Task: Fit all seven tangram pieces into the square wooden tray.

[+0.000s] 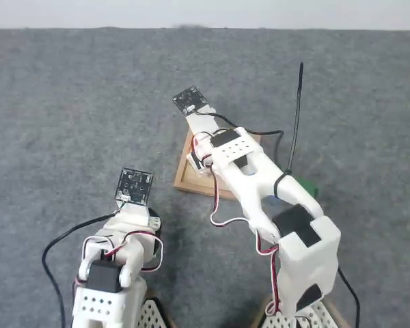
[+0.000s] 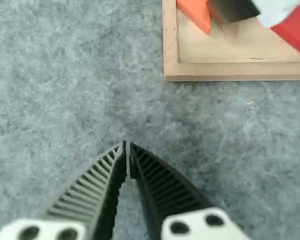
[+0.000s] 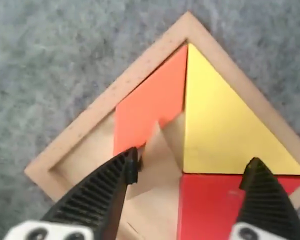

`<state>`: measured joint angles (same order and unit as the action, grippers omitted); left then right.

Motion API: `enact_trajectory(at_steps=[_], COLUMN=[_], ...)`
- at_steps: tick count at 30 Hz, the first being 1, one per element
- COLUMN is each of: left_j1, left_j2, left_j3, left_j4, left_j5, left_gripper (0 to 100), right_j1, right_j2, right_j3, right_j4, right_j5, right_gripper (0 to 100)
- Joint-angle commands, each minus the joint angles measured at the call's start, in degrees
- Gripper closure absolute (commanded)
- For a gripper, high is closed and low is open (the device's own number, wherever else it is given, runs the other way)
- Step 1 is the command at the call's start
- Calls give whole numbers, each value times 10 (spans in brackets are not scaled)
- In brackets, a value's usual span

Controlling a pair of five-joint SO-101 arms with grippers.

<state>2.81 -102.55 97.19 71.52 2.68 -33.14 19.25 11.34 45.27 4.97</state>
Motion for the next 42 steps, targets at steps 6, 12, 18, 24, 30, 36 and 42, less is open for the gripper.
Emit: enact_trajectory(at_steps=[6, 12, 18, 24, 30, 36, 42], left_j1=[1, 1, 1, 1, 1, 1, 1], left_j2=[-7, -7, -7, -7, -7, -7, -7], left_j3=[-7, -7, -7, -7, -7, -7, -7], left_j4=[4, 4, 4, 4, 4, 4, 4], left_j5=[7, 7, 7, 7, 7, 7, 7], left_gripper=[988, 988, 988, 988, 988, 988, 988], right_j1=[7, 10, 17, 17, 18, 17, 13], right_j2=[-219, -287, -190, -95, -65, -65, -160], right_j3=[103, 209, 166, 99, 72, 71, 89], right_j4=[-12, -78, -85, -83, -82, -83, -29], right_j5=[12, 28, 29, 33, 33, 55, 52], right_gripper=[666, 667, 667, 667, 667, 667, 667])
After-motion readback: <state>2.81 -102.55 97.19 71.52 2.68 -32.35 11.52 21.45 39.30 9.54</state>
